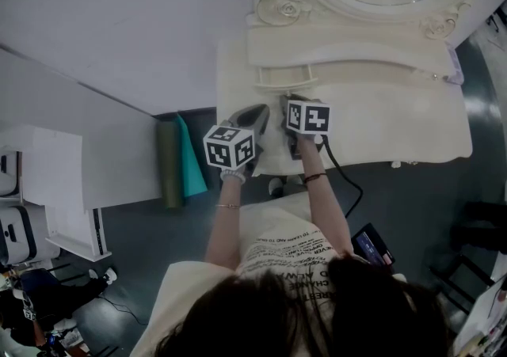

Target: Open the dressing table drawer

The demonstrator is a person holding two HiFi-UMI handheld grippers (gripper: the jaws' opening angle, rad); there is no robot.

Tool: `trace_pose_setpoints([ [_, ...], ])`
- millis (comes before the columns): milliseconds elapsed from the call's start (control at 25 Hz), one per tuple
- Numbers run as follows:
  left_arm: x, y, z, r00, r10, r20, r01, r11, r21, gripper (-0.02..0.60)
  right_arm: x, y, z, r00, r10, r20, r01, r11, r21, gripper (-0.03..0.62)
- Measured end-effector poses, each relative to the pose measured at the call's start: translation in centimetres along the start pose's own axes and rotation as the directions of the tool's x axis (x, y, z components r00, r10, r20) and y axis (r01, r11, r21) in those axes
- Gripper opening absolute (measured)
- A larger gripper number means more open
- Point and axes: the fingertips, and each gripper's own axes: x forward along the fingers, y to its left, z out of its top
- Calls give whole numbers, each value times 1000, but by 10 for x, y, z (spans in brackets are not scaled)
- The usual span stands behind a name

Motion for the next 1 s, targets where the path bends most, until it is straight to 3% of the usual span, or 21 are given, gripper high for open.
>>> trace_pose_setpoints([
  [720, 1, -10, -5, 999, -33, -5, 33, 999, -16, -2, -21, 1, 4, 997, 75, 23, -75, 997, -14, 103],
  [880, 3, -18, 0, 999, -52, 13, 52, 999, 0, -2, -38, 13, 23, 983, 174, 66, -166, 980, -105, 103],
  [1000, 5, -27, 5, 997, -74, 29, 74, 997, 23, -2, -48, 19, 35, 972, 213, 99, -191, 963, -190, 101],
])
